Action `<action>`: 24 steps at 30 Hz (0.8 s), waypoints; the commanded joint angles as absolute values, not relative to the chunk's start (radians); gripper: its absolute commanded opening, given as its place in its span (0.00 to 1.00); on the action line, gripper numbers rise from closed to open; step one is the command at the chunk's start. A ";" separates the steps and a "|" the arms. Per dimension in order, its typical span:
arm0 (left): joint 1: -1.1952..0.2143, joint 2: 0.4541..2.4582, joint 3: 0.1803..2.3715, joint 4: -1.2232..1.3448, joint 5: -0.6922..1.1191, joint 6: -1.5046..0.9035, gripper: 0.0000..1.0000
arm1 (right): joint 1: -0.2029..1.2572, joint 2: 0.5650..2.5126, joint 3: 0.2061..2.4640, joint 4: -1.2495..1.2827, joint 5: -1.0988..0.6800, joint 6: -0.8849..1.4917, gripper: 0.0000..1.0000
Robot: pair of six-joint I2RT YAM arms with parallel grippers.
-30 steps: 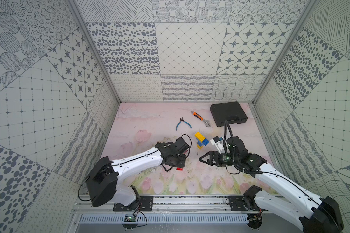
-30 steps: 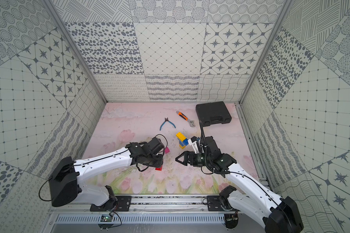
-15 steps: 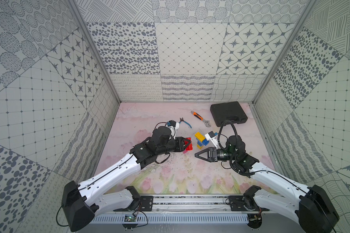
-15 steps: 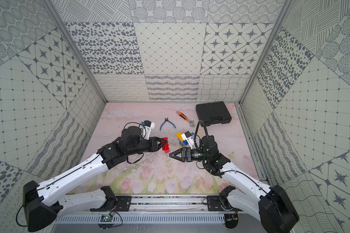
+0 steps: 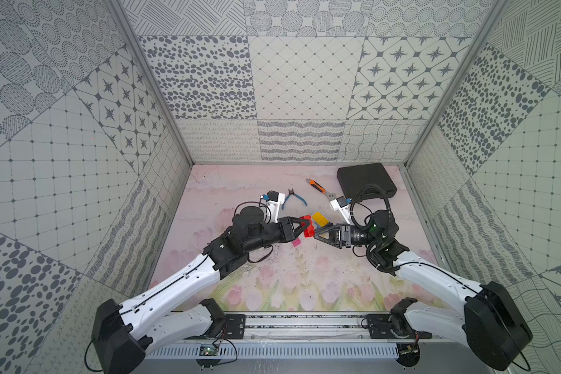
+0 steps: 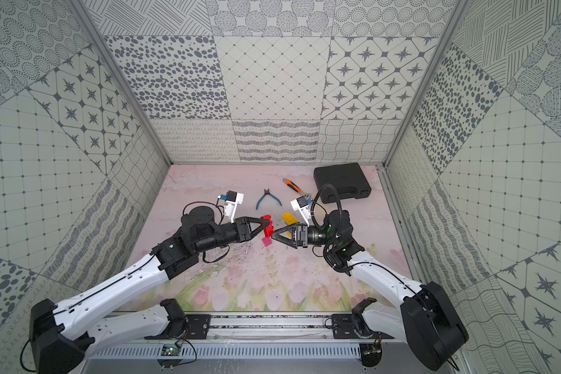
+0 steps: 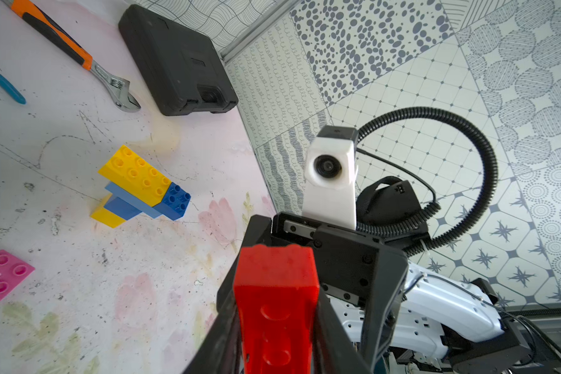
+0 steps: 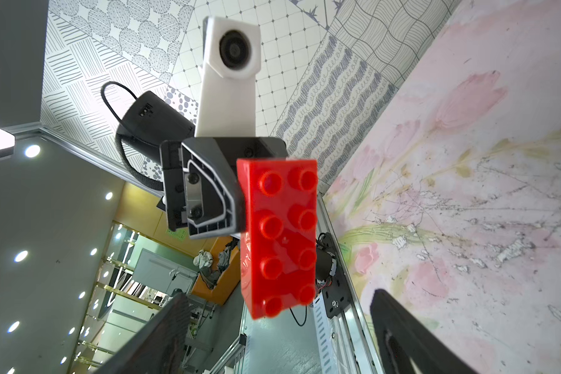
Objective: Assemble a spoon with lego
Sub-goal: Pick up the lego brick from the center of the board.
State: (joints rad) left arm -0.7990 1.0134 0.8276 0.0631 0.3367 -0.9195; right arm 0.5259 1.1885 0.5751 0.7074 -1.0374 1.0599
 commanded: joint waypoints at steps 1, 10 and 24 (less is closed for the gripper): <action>-0.796 1.004 0.819 0.207 0.396 -0.972 0.15 | 0.511 1.226 0.613 0.875 -1.073 1.123 0.88; -0.796 0.992 0.801 0.204 0.399 -0.978 0.14 | 0.498 1.269 0.667 0.854 -1.096 1.114 0.82; -0.796 1.006 0.795 0.213 0.402 -0.975 0.12 | 0.498 1.306 0.658 0.899 -1.106 1.144 0.69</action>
State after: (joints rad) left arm -0.7982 1.0012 0.7975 0.1310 0.3809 -0.9760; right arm 0.5022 1.2926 0.6460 0.8150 -1.0966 1.1202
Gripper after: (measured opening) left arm 0.323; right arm 0.699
